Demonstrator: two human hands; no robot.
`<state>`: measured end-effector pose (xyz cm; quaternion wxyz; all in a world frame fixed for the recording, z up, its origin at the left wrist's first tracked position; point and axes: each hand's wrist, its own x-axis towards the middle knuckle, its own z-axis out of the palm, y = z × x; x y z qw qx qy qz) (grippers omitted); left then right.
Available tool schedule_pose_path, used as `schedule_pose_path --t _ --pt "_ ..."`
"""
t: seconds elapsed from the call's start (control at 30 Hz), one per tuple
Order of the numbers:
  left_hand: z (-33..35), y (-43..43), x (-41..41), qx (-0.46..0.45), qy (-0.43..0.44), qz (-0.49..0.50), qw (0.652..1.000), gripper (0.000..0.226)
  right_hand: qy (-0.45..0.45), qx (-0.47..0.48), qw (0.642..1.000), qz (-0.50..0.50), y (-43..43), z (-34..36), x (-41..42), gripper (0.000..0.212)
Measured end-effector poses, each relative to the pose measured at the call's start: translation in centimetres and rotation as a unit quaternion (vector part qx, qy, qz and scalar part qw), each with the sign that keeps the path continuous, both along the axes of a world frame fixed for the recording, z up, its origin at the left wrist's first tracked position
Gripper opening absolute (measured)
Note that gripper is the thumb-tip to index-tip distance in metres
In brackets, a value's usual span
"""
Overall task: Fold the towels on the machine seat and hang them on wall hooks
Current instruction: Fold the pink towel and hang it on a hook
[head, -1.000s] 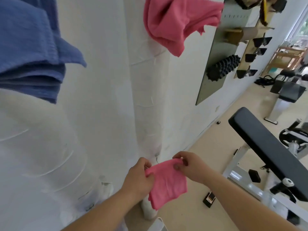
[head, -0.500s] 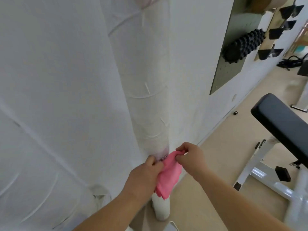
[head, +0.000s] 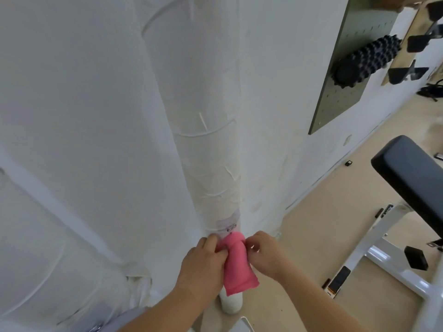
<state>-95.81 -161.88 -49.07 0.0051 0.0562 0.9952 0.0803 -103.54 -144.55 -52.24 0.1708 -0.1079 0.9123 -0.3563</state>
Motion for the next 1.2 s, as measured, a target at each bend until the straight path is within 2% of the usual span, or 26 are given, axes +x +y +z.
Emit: schedule_pose_path --t 0.1,0.17,0.27,0.33,0.43,0.57,0.63,0.73,0.83,0.97,1.1,1.2 --pt "0.1 0.5 0.6 0.059 0.009 0.033 0.998 0.032 -0.126 -0.118 0.985 -0.021 1.5 2.8 0.0 0.020" --pt "0.5 0.9 0.6 0.119 -0.006 0.064 0.991 0.039 -0.157 -0.160 0.974 0.011 2.0 3.8 0.3 0.038" --pt "0.8 1.3 0.6 0.175 0.005 0.084 0.981 0.038 -0.101 -0.081 0.989 0.067 2.3 3.7 0.8 0.057" --pt "0.8 1.5 0.6 0.175 0.002 0.081 0.981 0.040 -0.048 -0.019 0.996 0.073 2.1 3.7 1.0 0.063" --pt "0.8 1.7 0.3 0.162 0.018 0.079 0.983 0.033 0.037 0.001 0.999 0.038 1.3 2.7 1.1 0.045" --pt "0.4 1.6 -0.6 0.144 0.020 0.072 0.987 0.024 0.109 -0.050 0.993 -0.019 -0.1 0.5 1.5 0.017" --pt "0.0 1.5 -0.9 0.154 0.007 0.070 0.986 0.025 0.100 -0.068 0.992 -0.042 -0.4 0.2 1.4 0.011" --pt "-0.8 1.6 -0.9 0.177 -0.012 0.077 0.981 0.026 0.041 -0.098 0.993 -0.058 -0.2 0.6 1.3 0.009" --pt "-1.4 1.9 -0.8 0.231 -0.032 0.119 0.965 0.024 -0.003 -0.124 0.991 -0.055 0.0 1.0 1.4 0.011" --pt "-1.1 1.9 -0.3 0.283 -0.059 0.144 0.946 0.030 -0.033 -0.118 0.992 -0.009 0.4 1.5 1.6 0.035" --pt "0.3 1.7 0.2 0.193 -0.059 0.086 0.976 0.041 -0.031 -0.062 0.997 0.039 1.0 2.7 1.9 0.057" --pt "1.3 1.4 0.4 0.160 -0.037 0.075 0.984 0.046 -0.018 -0.038 0.998 0.042 1.3 3.3 1.9 0.067"
